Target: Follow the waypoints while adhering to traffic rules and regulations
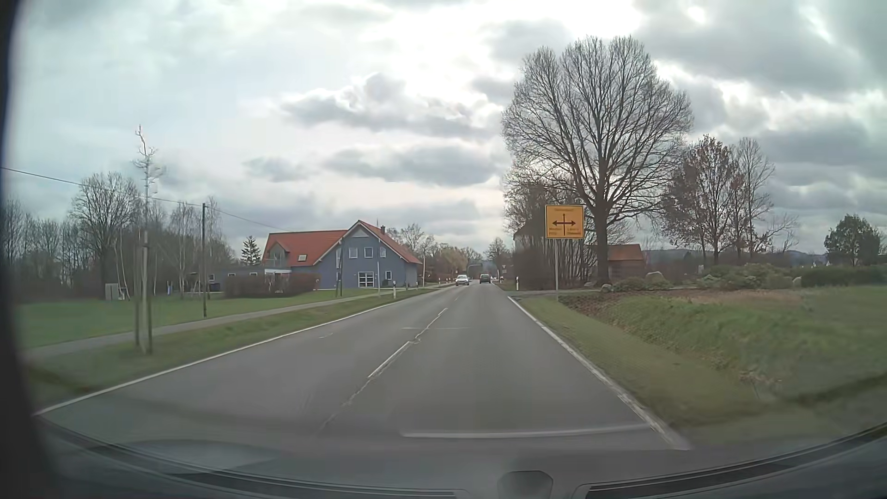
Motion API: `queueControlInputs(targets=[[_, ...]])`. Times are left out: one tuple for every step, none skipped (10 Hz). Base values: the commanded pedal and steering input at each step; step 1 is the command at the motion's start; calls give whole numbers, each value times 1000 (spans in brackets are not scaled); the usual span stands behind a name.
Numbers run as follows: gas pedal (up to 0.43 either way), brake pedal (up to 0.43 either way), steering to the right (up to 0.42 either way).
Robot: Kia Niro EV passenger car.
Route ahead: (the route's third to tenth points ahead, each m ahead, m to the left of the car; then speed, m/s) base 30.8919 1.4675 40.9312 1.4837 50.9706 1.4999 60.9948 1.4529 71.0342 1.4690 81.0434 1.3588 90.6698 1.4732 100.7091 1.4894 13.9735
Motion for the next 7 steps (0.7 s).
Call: queueControlInputs(targets=[[138, 0, 2], [138, 0, 2], [138, 0, 2], [138, 0, 2], [138, 0, 2], [138, 0, 3], [138, 0, 3]])
